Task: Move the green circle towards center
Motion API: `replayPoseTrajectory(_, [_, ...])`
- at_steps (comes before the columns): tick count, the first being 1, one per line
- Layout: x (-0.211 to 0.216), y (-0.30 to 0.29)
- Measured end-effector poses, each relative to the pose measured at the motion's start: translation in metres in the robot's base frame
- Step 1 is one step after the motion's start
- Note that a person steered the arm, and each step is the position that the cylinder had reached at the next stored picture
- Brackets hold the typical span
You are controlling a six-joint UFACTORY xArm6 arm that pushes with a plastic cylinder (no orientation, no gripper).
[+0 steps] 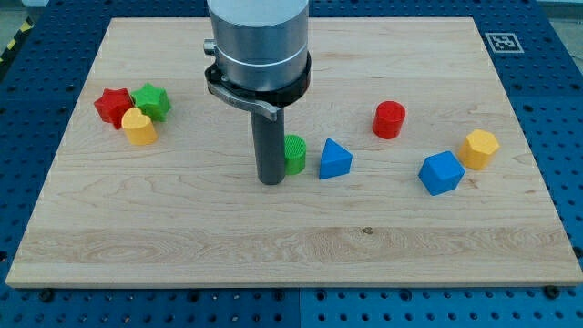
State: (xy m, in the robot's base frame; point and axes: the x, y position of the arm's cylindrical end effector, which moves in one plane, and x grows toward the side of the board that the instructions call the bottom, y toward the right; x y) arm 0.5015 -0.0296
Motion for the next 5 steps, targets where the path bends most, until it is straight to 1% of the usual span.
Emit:
replayPoseTrajectory(2, [-0.008, 0.009])
replayPoseTrajectory(4, [-0.064, 0.020])
replayPoseTrajectory(5, [-0.076, 0.029])
